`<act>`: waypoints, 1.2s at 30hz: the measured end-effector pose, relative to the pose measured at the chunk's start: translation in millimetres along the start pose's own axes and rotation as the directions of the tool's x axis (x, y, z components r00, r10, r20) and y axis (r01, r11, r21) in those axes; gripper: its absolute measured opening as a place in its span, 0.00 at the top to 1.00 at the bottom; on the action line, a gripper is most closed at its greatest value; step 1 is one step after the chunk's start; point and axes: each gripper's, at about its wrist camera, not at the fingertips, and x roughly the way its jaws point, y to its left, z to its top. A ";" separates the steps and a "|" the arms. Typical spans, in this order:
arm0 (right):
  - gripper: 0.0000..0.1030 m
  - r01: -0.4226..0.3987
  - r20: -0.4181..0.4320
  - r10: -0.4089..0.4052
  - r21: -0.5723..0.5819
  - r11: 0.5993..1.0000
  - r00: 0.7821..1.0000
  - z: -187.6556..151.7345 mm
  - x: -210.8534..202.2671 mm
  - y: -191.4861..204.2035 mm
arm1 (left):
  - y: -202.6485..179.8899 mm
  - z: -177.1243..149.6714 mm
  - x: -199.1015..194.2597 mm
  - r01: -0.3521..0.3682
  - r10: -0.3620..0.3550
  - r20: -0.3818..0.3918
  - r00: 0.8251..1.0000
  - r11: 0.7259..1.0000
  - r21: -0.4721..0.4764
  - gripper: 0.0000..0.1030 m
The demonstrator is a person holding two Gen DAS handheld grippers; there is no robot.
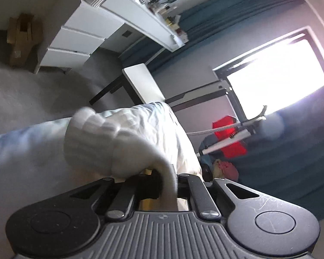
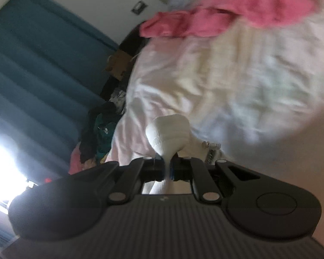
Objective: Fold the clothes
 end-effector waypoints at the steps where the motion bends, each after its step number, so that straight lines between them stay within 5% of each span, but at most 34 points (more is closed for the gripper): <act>1: 0.92 0.016 0.005 -0.016 -0.029 0.999 1.000 -2.1 21.1 19.5 | -8.4 5.6 21.3 -0.020 0.020 0.000 1.000 1.000 -0.009 0.93; 6: 0.92 0.121 0.028 -0.118 -0.171 0.978 0.993 -30.4 141.1 95.8 | -48.8 11.1 142.2 -0.142 0.141 0.023 0.990 0.988 0.068 0.93; 11: 0.92 0.218 0.029 -0.216 -0.179 0.959 0.976 -67.7 241.1 113.7 | -64.5 6.0 242.4 -0.212 0.210 0.029 0.977 0.971 0.112 0.93; 18: 0.91 0.273 0.060 -0.268 -0.317 0.908 0.962 -96.2 298.8 117.4 | -54.3 -0.8 301.8 -0.266 0.270 -0.009 0.963 0.954 0.139 0.88; 21: 0.88 0.253 0.049 -0.252 -0.351 0.902 0.966 -96.2 296.1 120.6 | -51.6 -0.2 288.0 -0.239 0.245 -0.014 0.969 0.958 0.158 0.84; 24: 0.81 0.177 0.009 -0.185 -0.340 0.923 0.983 -87.7 276.6 119.7 | -50.7 -6.3 264.7 -0.174 0.182 -0.019 0.983 0.962 0.209 0.66; 28: 0.51 0.063 -0.025 -0.074 -0.304 0.951 0.997 -71.8 226.1 108.1 | -51.8 -33.0 218.8 -0.085 0.096 -0.017 0.995 0.942 0.325 0.42; 29: 0.38 0.037 -0.023 -0.045 -0.289 0.957 0.999 -68.4 209.6 102.2 | -47.8 -42.3 207.5 -0.068 0.082 -0.028 0.996 0.945 0.321 0.41; 31: 0.31 -0.022 -0.030 0.015 -0.244 0.970 0.999 -62.3 175.5 85.5 | -39.6 -61.0 184.8 -0.035 0.053 -0.050 0.997 0.951 0.308 0.38; 36: 0.27 -0.115 -0.112 0.110 -0.039 0.993 0.988 -54.8 111.1 16.9 | -6.9 -94.8 150.4 -0.077 0.107 -0.146 0.984 0.977 0.199 0.33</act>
